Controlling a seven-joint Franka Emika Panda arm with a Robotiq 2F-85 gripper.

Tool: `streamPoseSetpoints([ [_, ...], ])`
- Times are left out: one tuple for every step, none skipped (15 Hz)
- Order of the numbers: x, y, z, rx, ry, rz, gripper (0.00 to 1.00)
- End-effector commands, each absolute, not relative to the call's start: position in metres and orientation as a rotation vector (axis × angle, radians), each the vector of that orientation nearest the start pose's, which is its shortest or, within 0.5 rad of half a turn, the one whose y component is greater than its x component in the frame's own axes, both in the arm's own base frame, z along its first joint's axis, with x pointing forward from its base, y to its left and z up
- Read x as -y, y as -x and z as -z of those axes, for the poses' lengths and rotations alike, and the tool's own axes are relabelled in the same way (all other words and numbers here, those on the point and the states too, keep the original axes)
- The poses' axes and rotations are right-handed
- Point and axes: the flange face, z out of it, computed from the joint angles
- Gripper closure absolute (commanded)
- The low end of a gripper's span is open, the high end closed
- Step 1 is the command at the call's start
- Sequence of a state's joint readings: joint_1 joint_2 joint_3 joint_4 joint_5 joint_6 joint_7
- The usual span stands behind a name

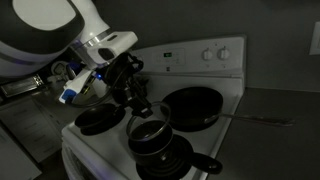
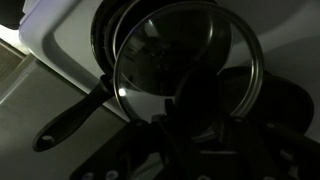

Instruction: Pick up the lid and put it on top of the black pot

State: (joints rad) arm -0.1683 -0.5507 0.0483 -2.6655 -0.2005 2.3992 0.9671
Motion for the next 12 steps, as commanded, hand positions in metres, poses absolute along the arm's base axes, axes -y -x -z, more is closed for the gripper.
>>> streamPoseSetpoints([
  [0.054,-0.379,-0.431,-1.451,2.745,0.514,0.86],
  [0.054,-0.38,-0.425,-1.446,2.745,0.495,0.86],
  [0.054,-0.38,-0.419,-1.444,2.742,0.478,0.86],
  [0.054,-0.38,-0.415,-1.443,2.74,0.469,0.86],
  [0.054,-0.38,-0.412,-1.437,2.737,0.462,0.86],
  [0.054,-0.38,-0.409,-1.431,2.74,0.457,0.86],
  [0.054,-0.38,-0.408,-1.426,2.744,0.455,0.86],
  [0.055,-0.38,-0.407,-1.43,2.748,0.459,0.86],
  [0.055,-0.38,-0.407,-1.432,2.751,0.464,0.86],
  [0.056,-0.38,-0.407,-1.434,2.754,0.475,0.86],
  [0.057,-0.38,-0.408,-1.436,2.749,0.477,0.86],
  [0.058,-0.38,-0.409,-1.437,2.743,0.48,0.86],
])
